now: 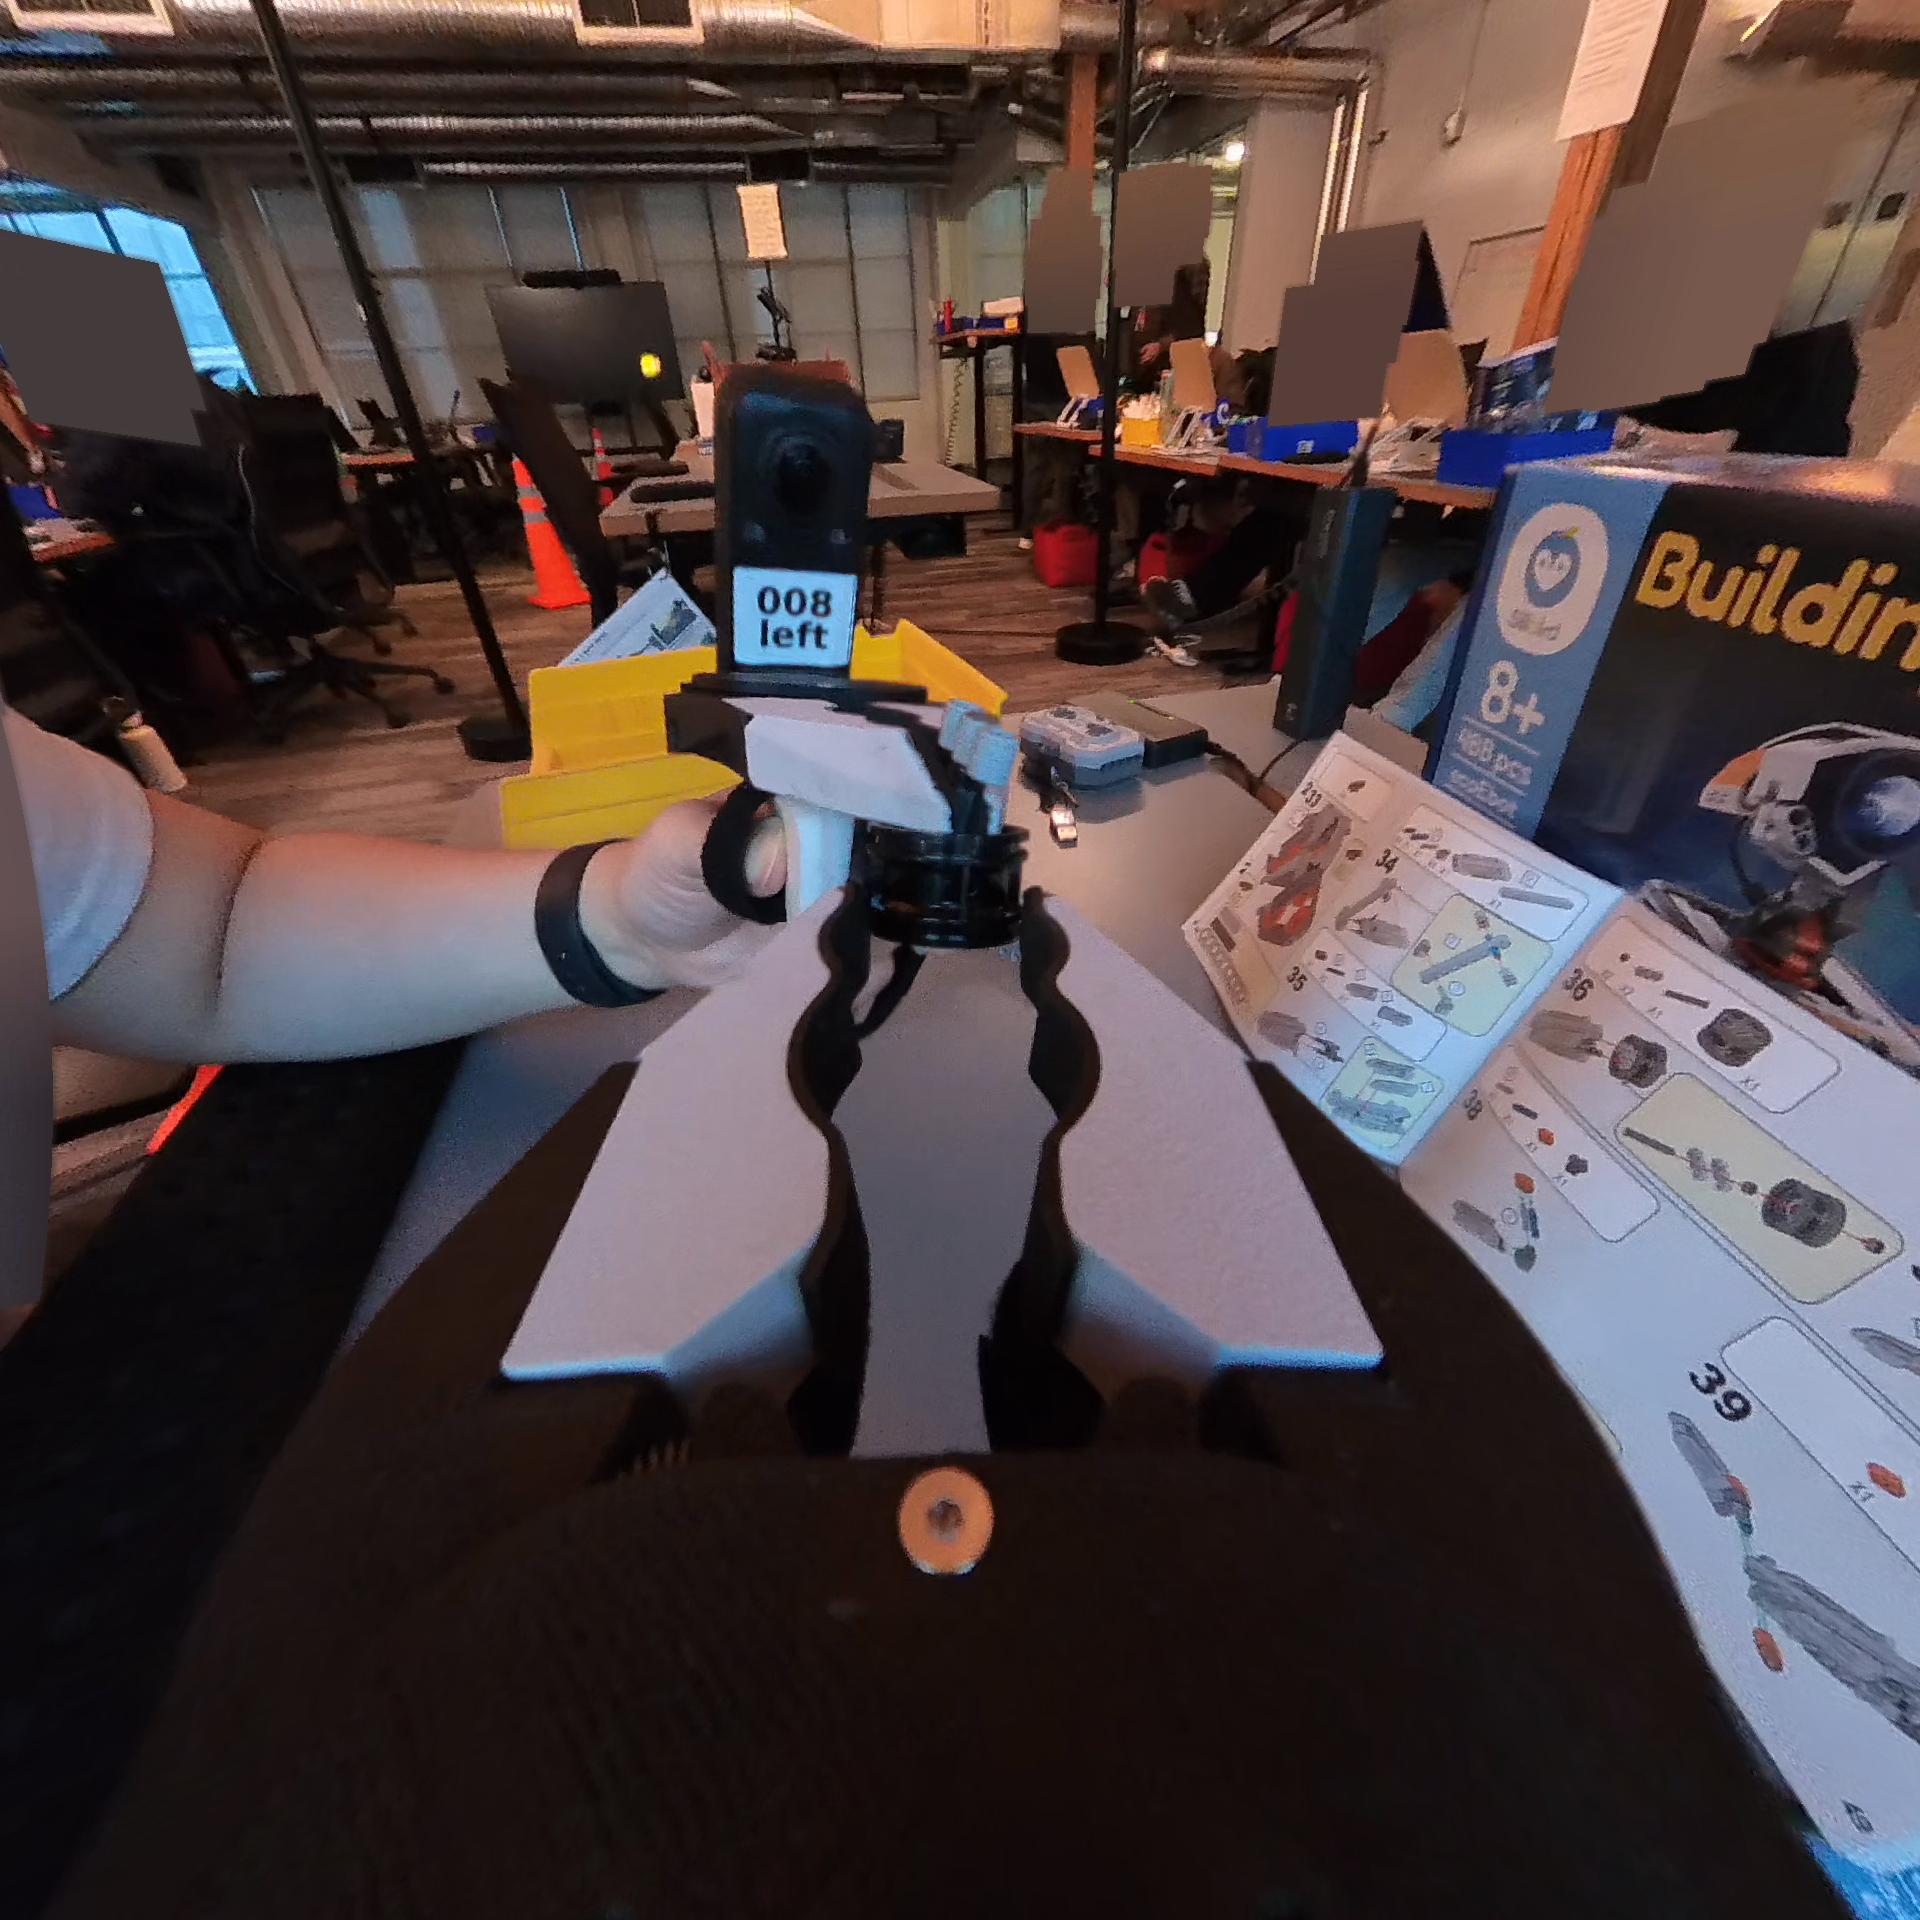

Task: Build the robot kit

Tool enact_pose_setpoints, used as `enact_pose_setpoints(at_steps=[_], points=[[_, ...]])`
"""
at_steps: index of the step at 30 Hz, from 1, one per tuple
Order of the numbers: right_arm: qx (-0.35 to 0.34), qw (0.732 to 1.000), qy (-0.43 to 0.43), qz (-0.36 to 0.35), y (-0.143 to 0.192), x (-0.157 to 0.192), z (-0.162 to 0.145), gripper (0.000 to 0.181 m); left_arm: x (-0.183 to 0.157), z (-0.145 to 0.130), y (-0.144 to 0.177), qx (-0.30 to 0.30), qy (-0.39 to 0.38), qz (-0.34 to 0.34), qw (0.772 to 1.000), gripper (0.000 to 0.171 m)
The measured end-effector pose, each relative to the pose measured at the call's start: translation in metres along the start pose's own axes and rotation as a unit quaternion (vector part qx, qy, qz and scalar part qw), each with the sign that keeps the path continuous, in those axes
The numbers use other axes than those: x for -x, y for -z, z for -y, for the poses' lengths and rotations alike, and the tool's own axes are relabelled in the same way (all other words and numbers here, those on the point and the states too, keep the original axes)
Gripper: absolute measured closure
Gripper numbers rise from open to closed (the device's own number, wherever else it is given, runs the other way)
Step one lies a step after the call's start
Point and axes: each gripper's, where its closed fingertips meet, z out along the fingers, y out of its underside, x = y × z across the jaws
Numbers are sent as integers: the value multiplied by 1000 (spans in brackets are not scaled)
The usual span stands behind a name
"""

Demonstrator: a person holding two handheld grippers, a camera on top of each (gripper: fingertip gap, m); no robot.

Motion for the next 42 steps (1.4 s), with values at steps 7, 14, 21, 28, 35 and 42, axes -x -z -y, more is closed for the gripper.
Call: enact_pose_setpoints(at_steps=[7,14,21,28,35,42], points=[[-73,997,-3,-26,1,1,16,153,-2,16,0,-68,8,13,998,171],[-114,993,33,-27,3,7,21,153,-10,24,-1,-88,-10,16,996,171],[-122,991,48,-28,3,12,23,153,-15,23,0,-56,-82,23,995,171],[-127,991,40,-10,2,17,26,153,-21,24,5,-16,-116,10,993,171],[-118,991,56,-16,4,15,25,153,-20,22,4,20,-101,8,995,171],[-115,989,85,-18,4,19,26,153,-25,20,4,66,-132,16,989,171]])
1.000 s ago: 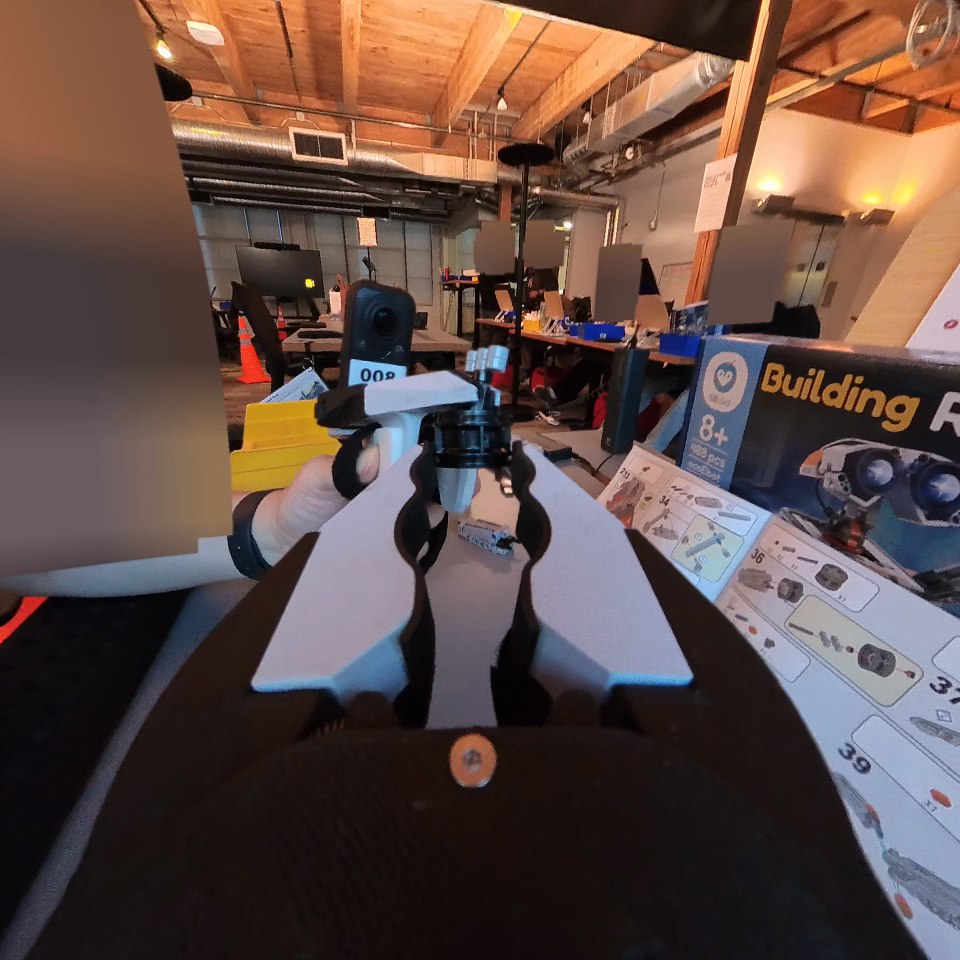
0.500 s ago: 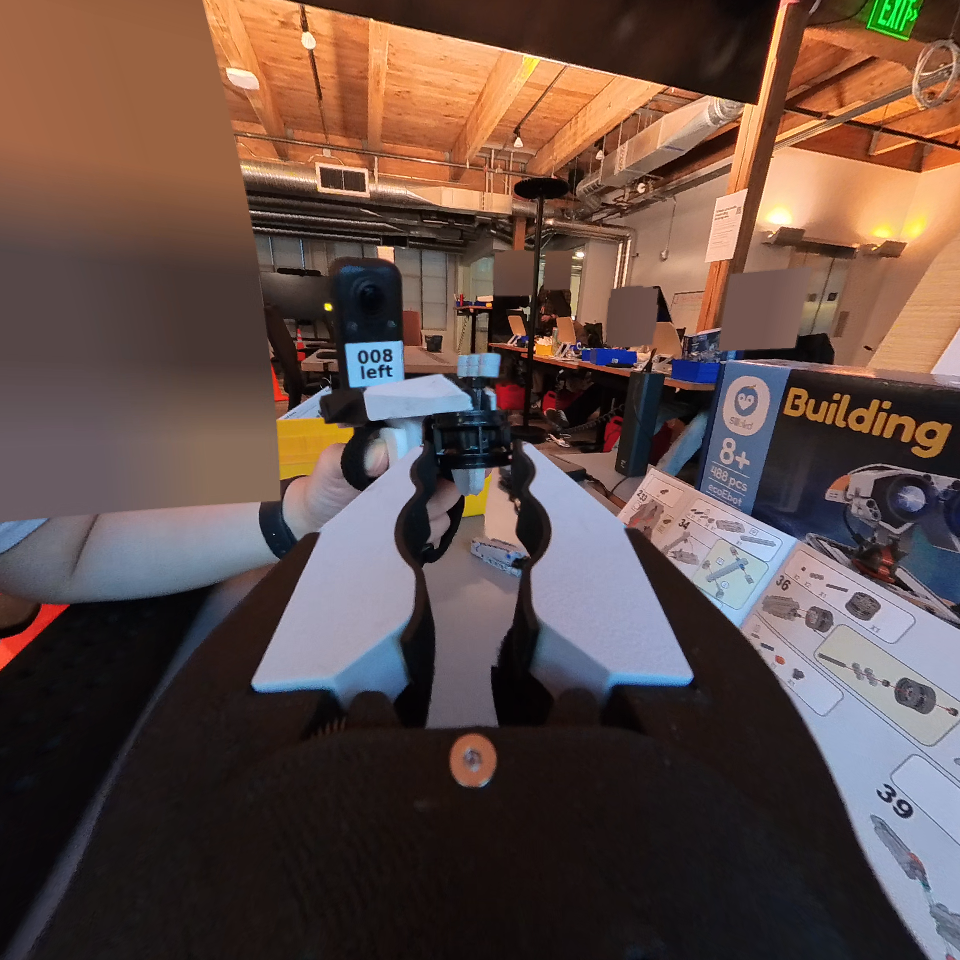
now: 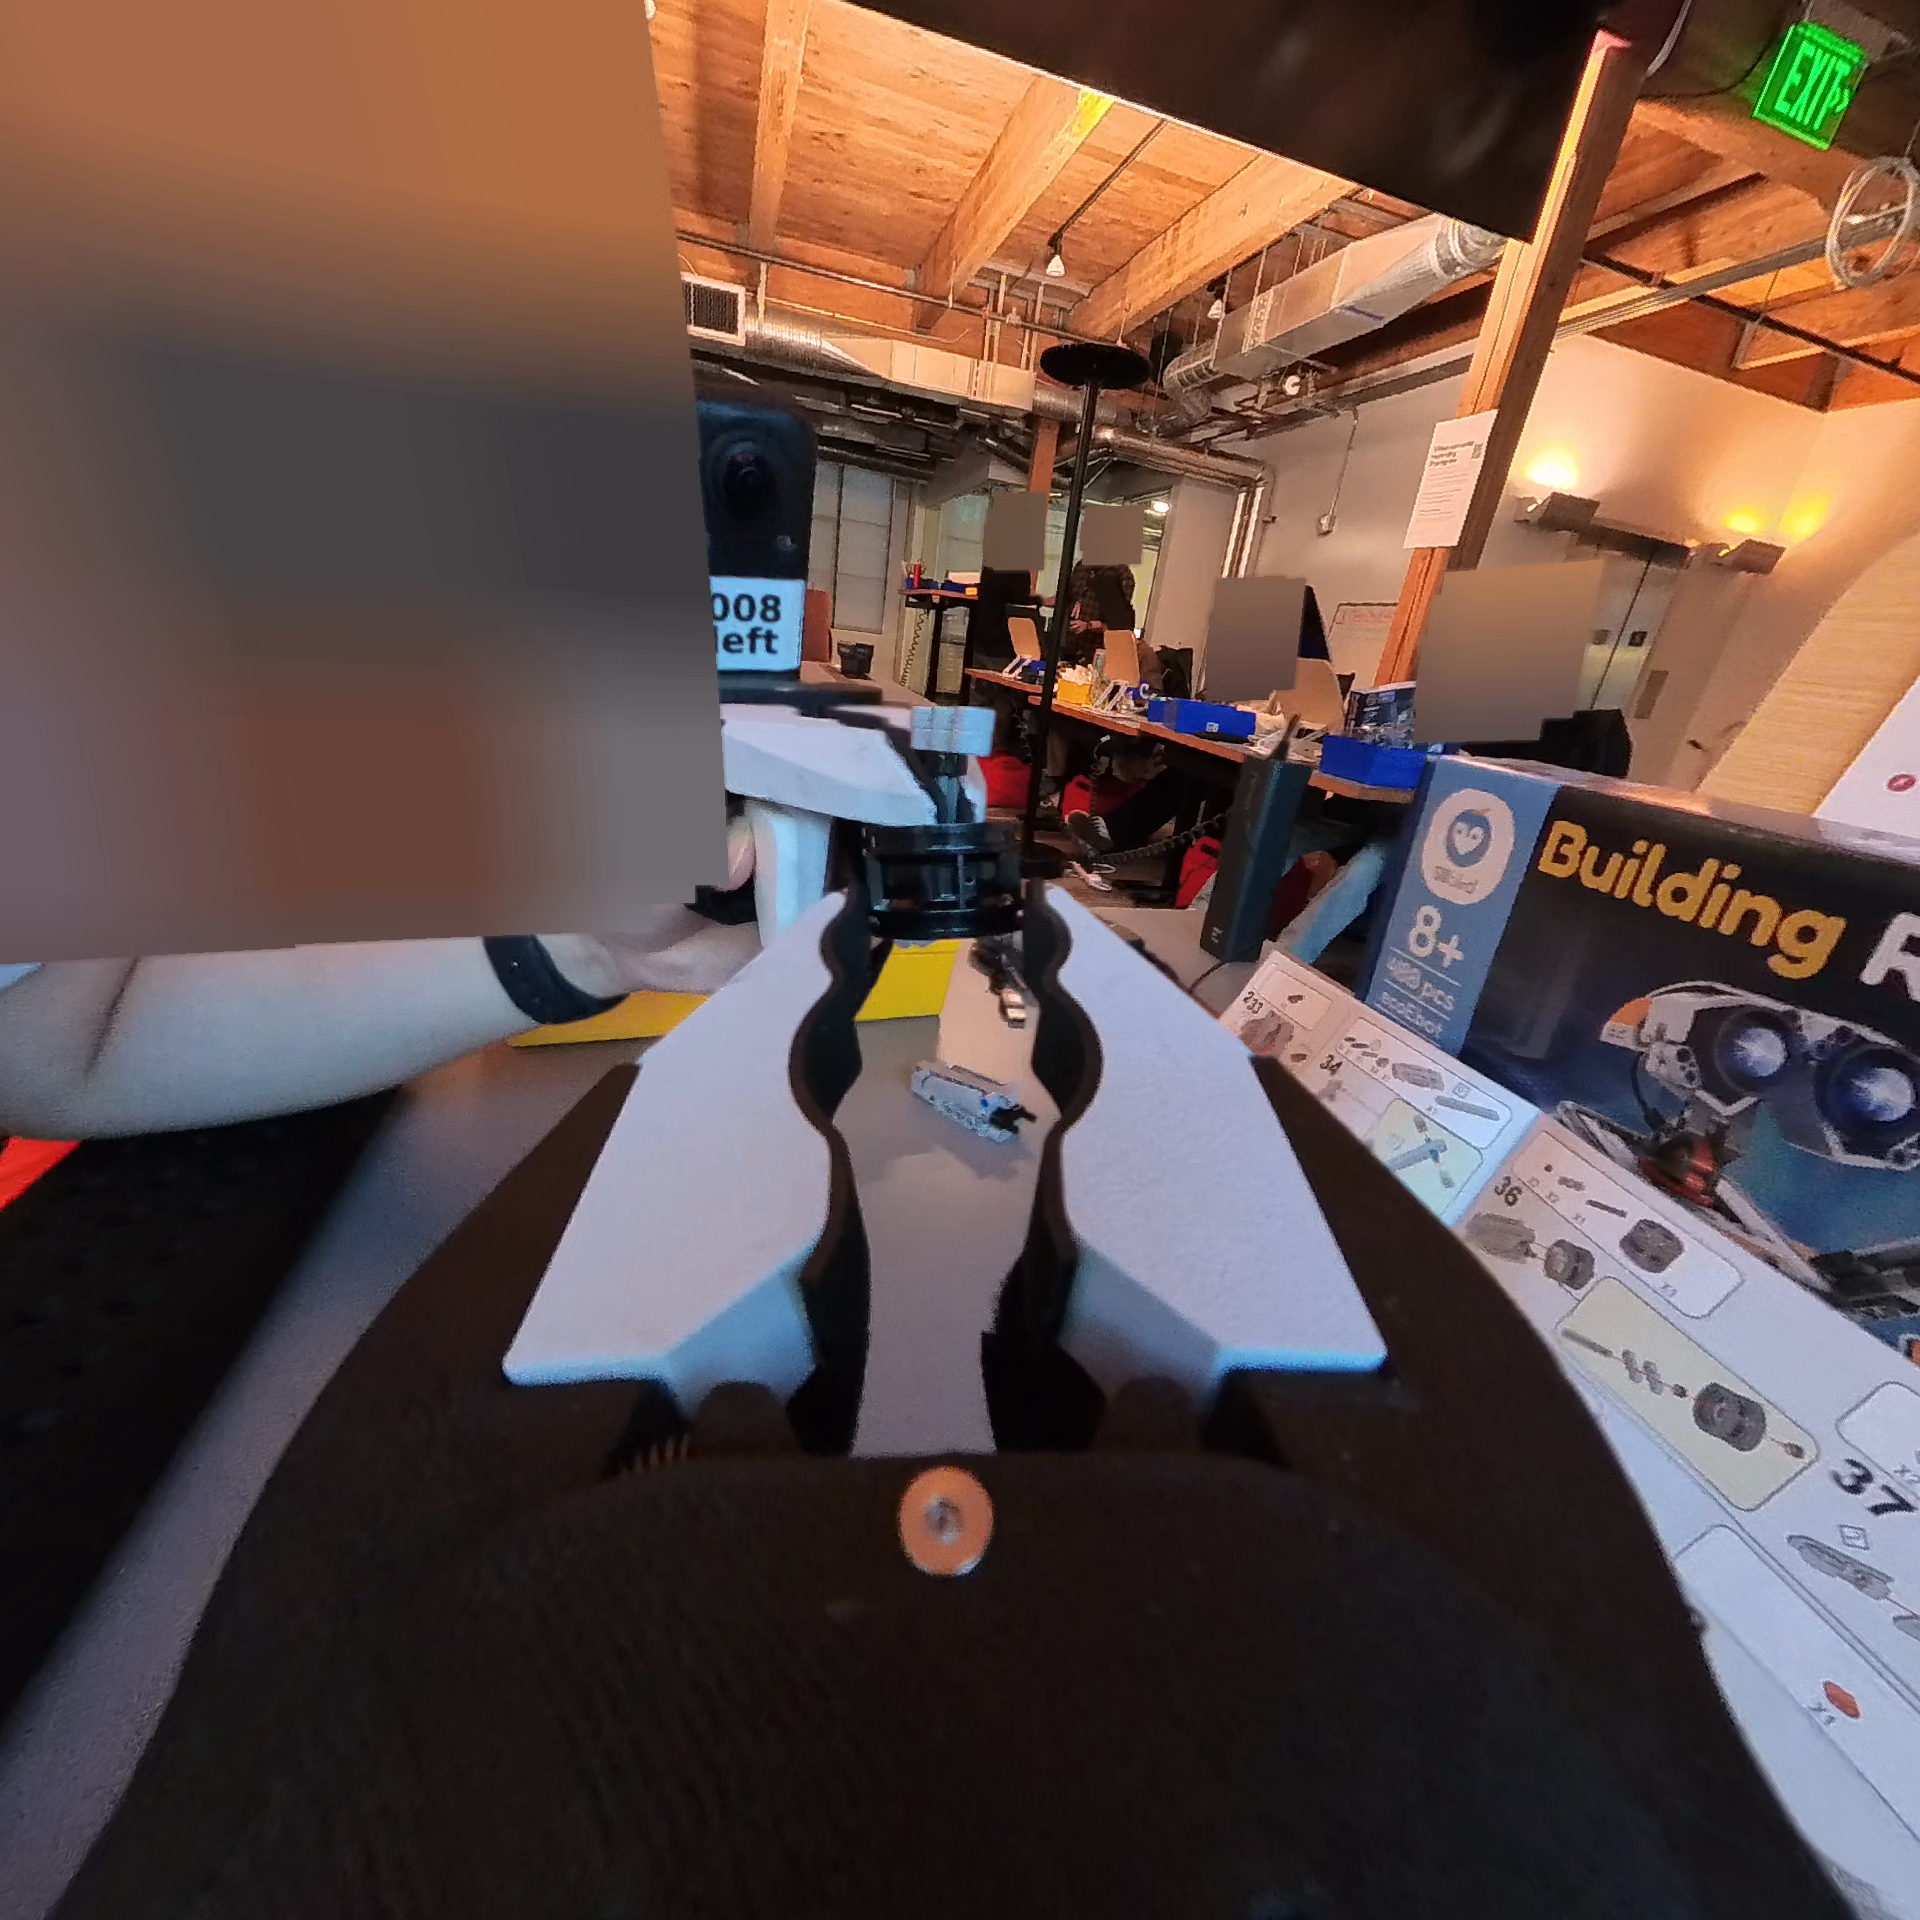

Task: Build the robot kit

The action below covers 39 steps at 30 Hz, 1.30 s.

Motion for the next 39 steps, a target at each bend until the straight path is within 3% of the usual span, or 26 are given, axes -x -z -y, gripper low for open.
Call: enact_pose_setpoints(at_steps=[5,9,14,21,29,36,39], points=[[-7,998,54,-38,1,0,10,153,-1,8,-1,-31,-20,14,999,171],[-25,992,91,-89,1,0,18,153,-1,18,-3,-91,-29,43,994,171],[-31,991,52,-119,-1,-6,18,153,6,21,-3,-148,29,63,987,171],[-13,992,6,-122,-4,-13,6,153,16,11,-2,-115,44,69,990,171],[25,993,4,-114,-4,-22,-7,152,30,0,0,-108,141,53,983,170],[48,995,-10,-83,-4,-22,-19,152,34,-6,5,-70,94,66,991,171],[36,997,6,-69,-1,-21,-15,152,33,2,10,-86,83,62,991,171]])
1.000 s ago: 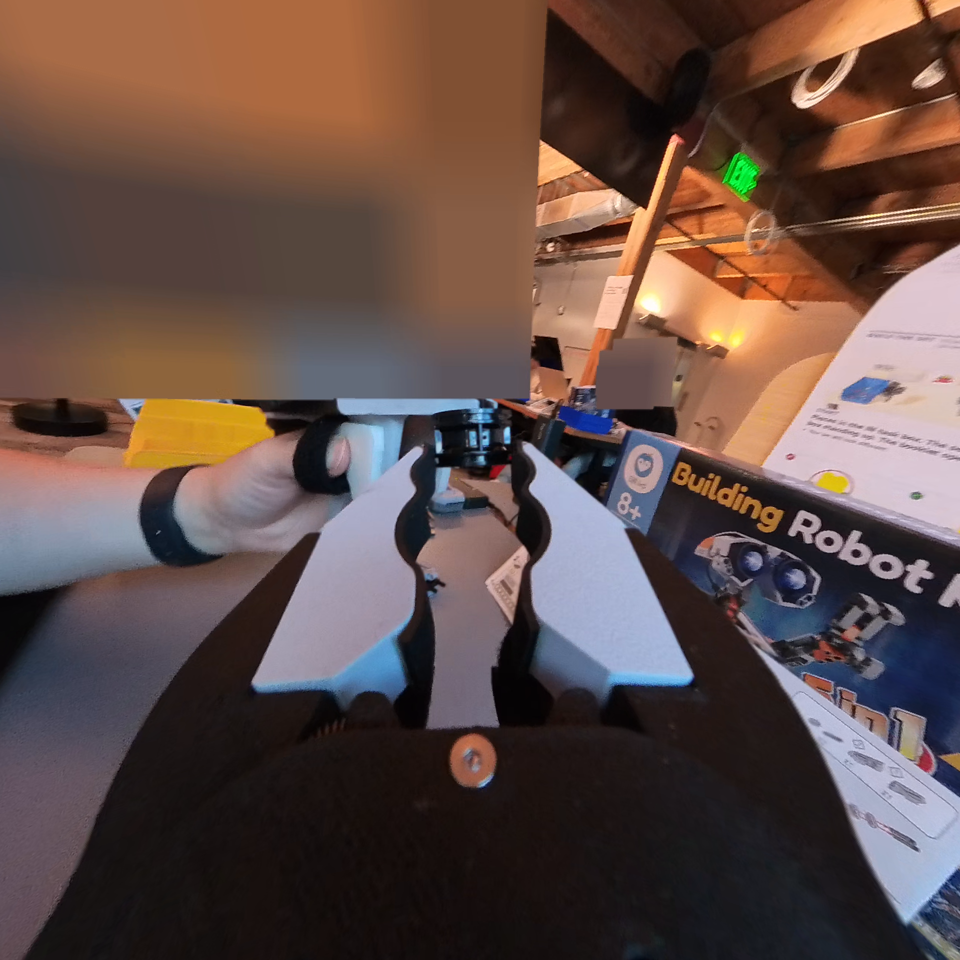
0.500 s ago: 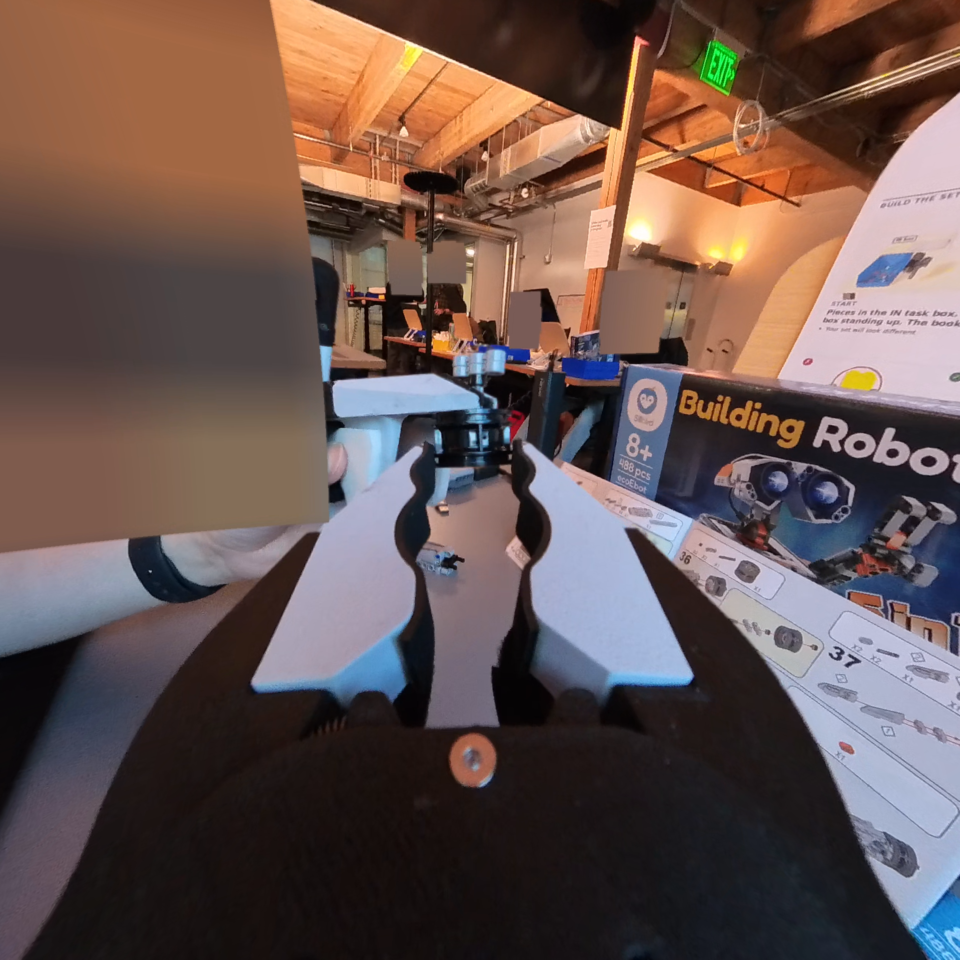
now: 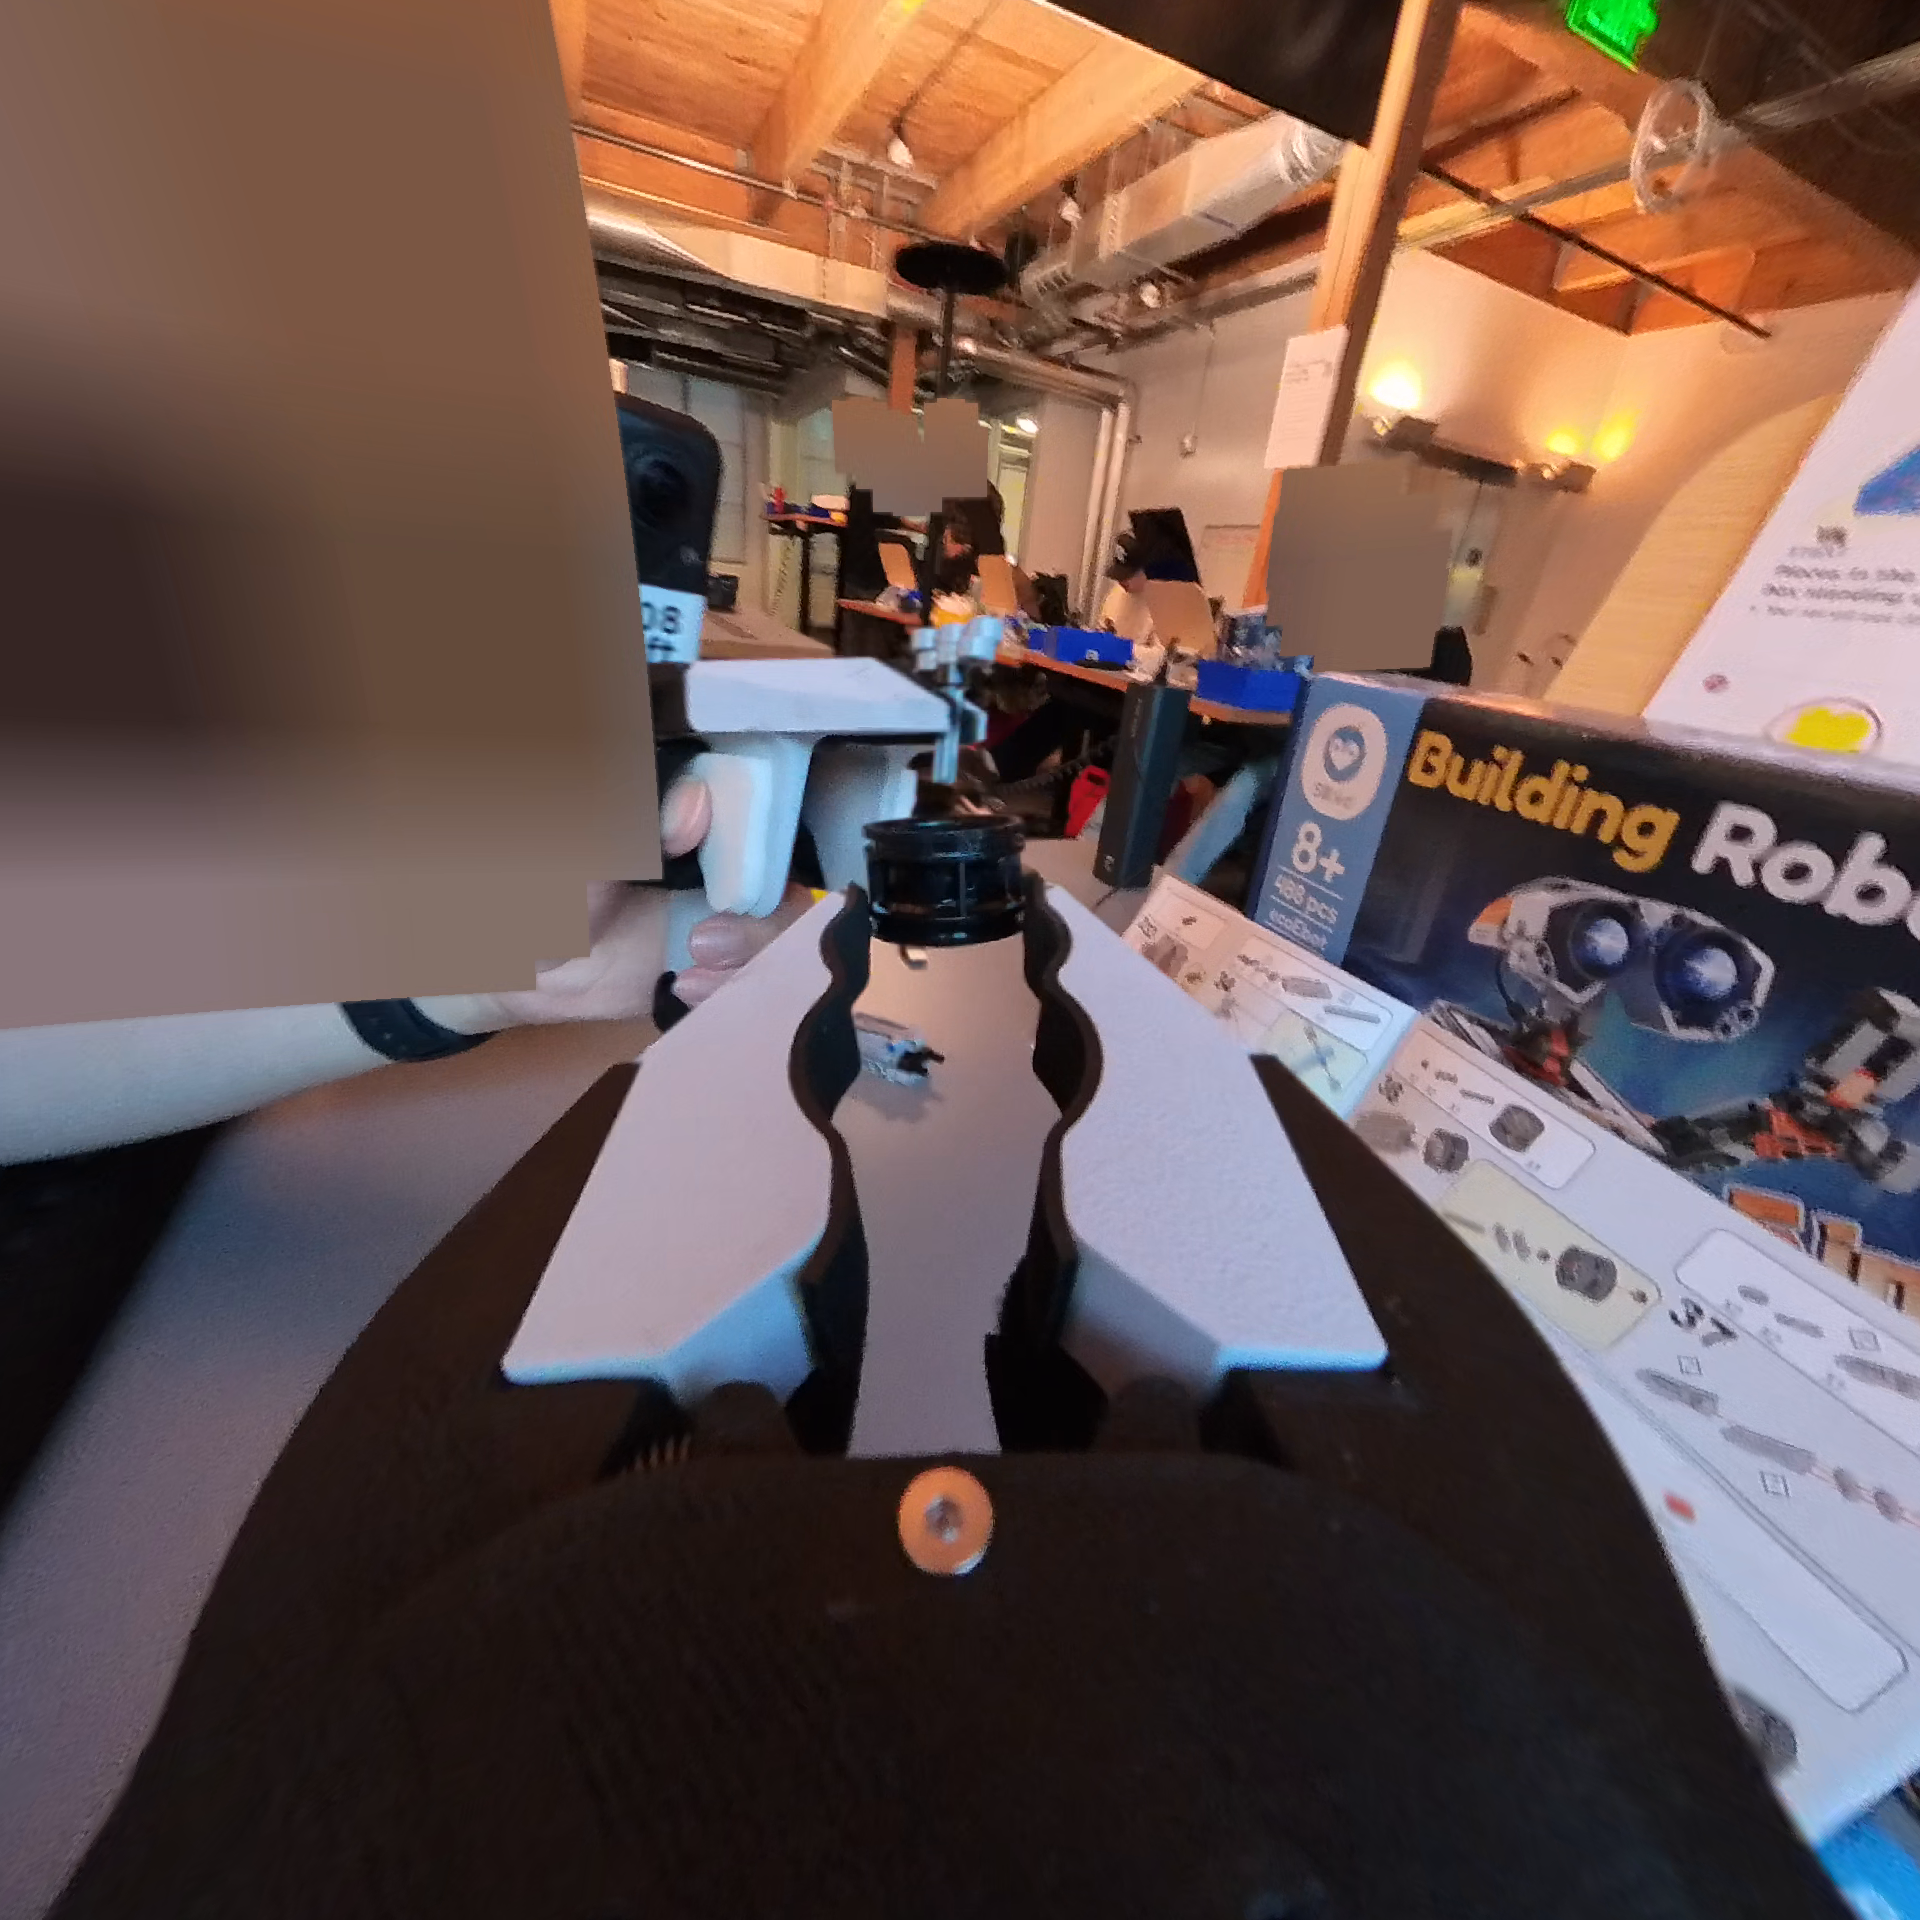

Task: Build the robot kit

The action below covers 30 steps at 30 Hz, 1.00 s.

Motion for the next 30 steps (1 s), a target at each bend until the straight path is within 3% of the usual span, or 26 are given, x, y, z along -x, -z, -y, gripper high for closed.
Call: enact_pose_setpoints(at_steps=[7,13,30], points=[[-76,993,84,40,8,20,22,152,-44,15,-2,-36,-29,-99,994,171],[-95,984,147,44,11,31,30,152,-56,16,-2,-25,-81,-110,990,171],[-66,992,78,74,7,35,28,153,-51,4,0,24,-117,-104,987,171]])
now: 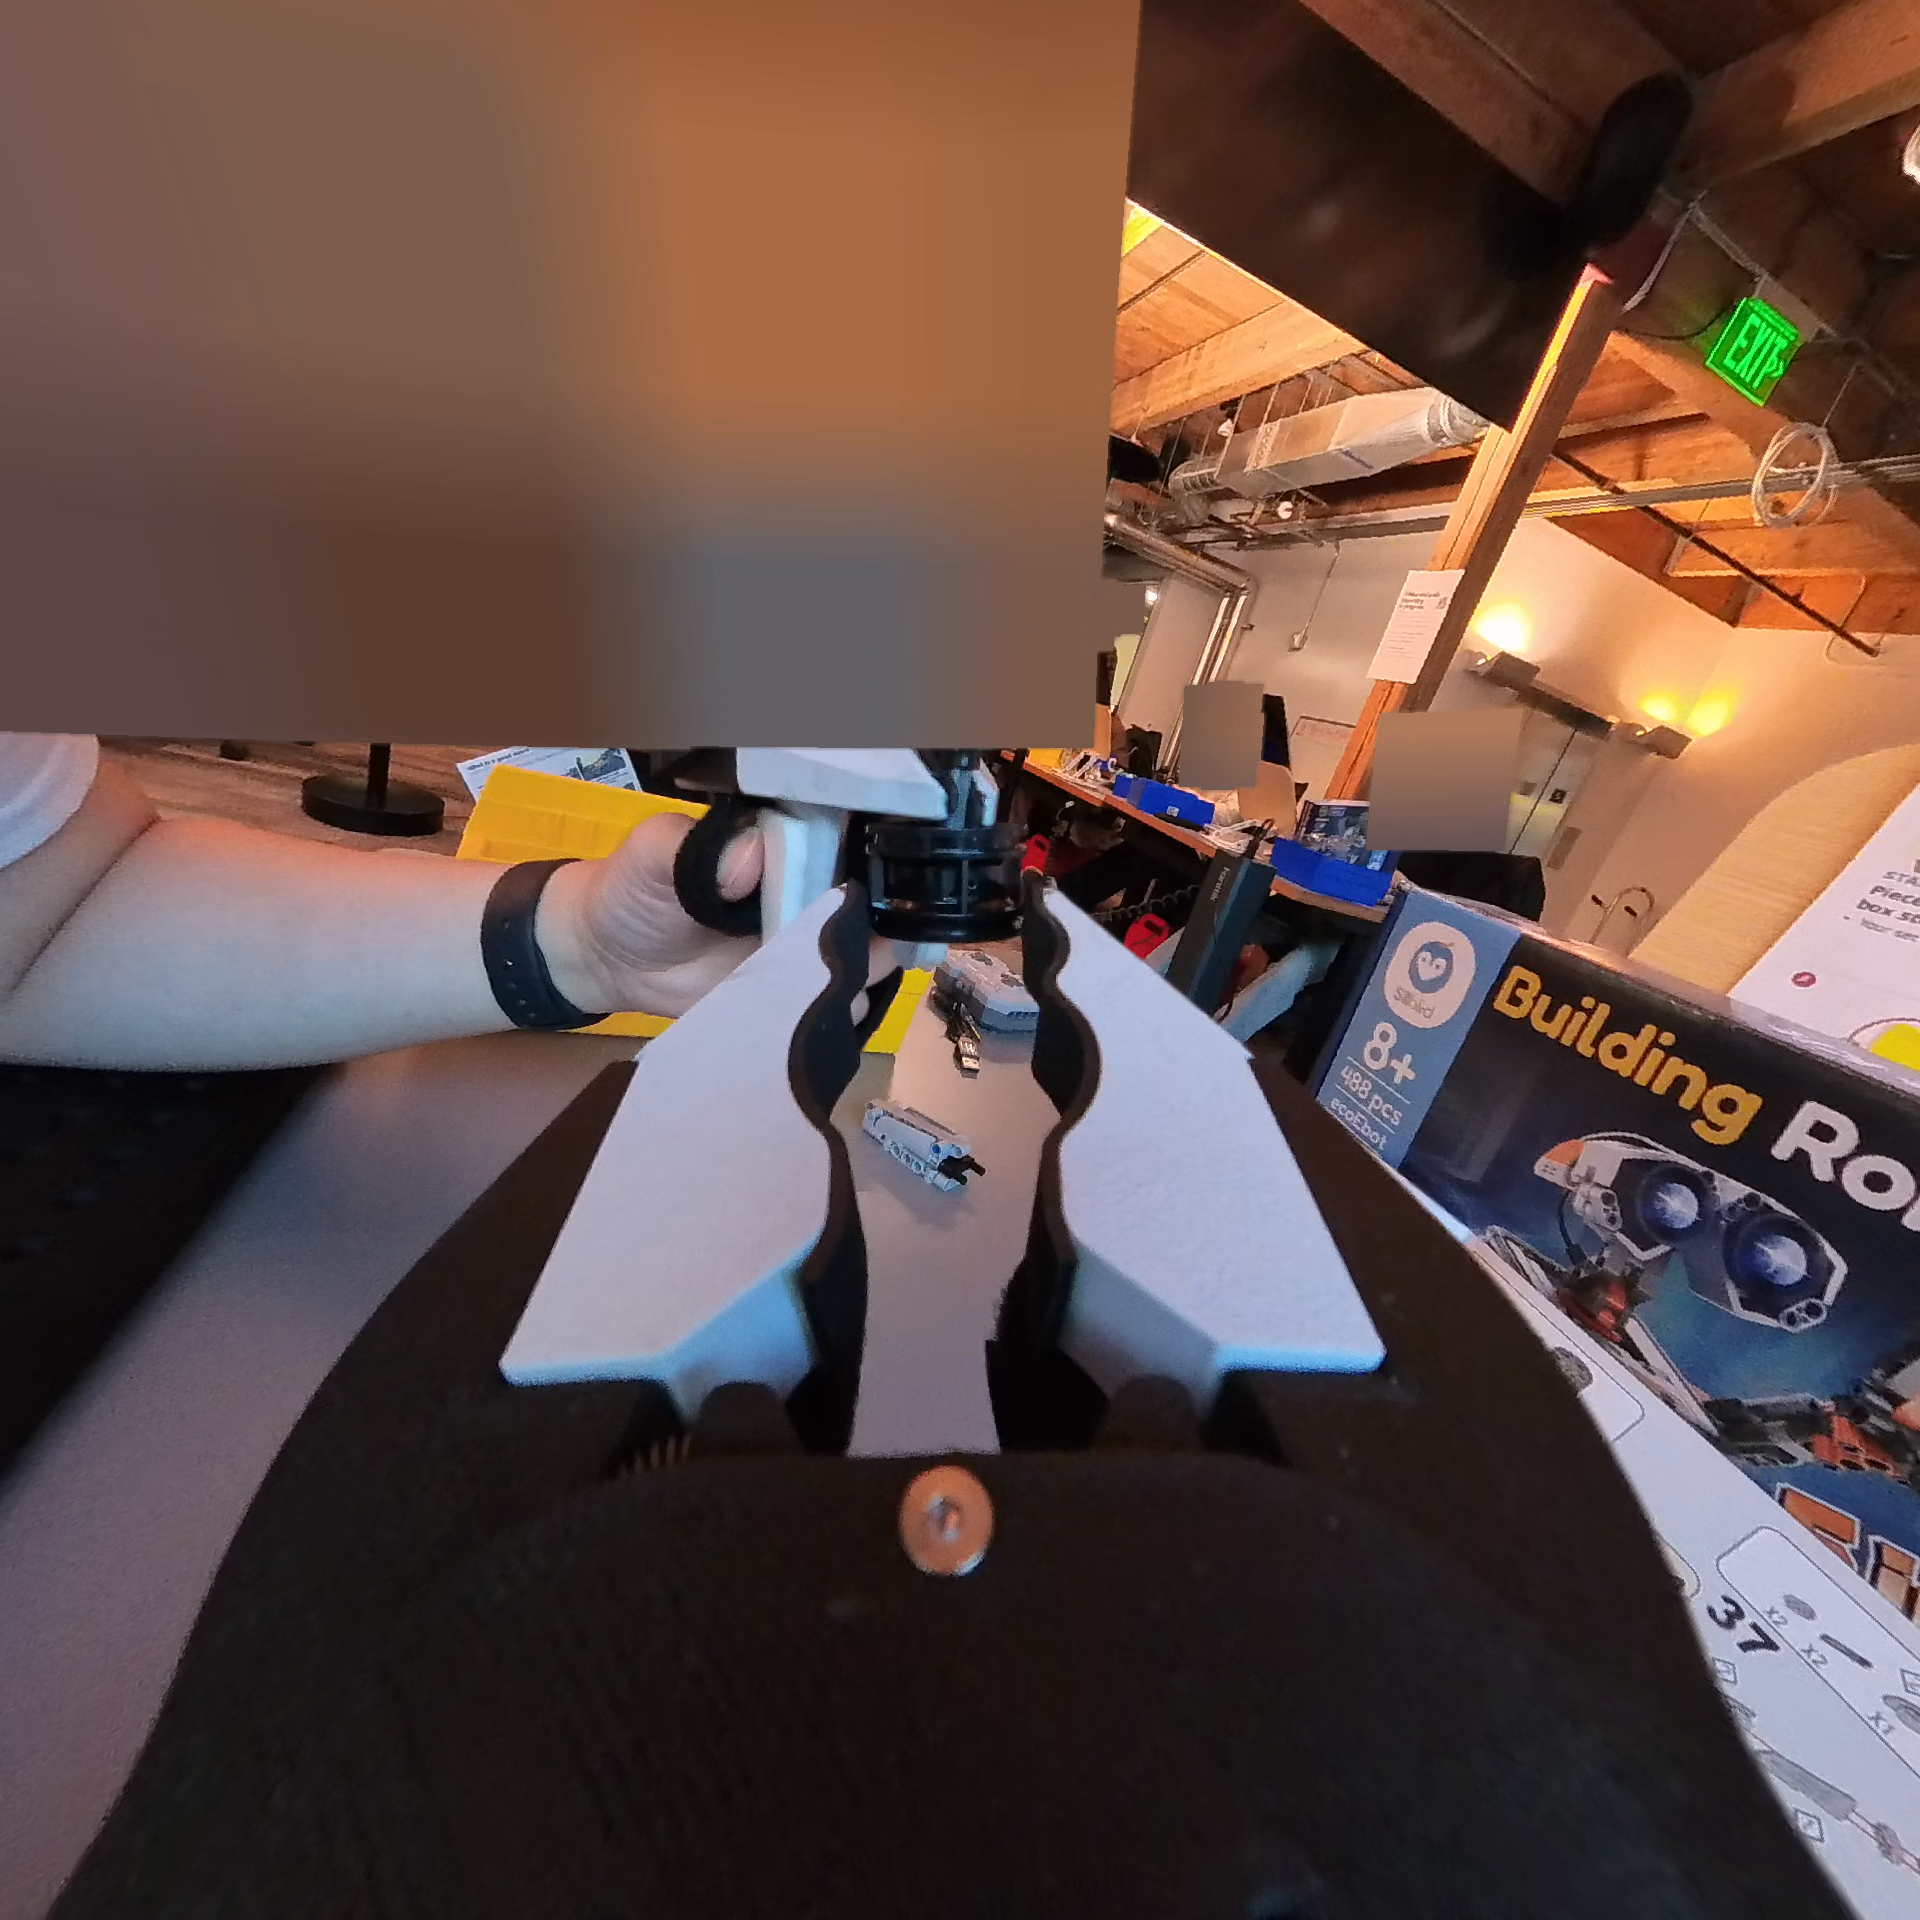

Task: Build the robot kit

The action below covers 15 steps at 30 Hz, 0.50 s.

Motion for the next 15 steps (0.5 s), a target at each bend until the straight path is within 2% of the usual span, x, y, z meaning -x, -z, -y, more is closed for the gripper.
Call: enact_pose_setpoints(at_steps=[5,11,15], points=[[12,1000,-12,-1,-1,-2,-4,153,3,-5,1,17,-18,12,1000,171],[14,994,-109,13,-4,-6,-17,153,15,-17,4,78,50,29,995,169],[23,993,-114,11,-4,-7,-22,153,19,-20,5,95,63,38,993,167]])
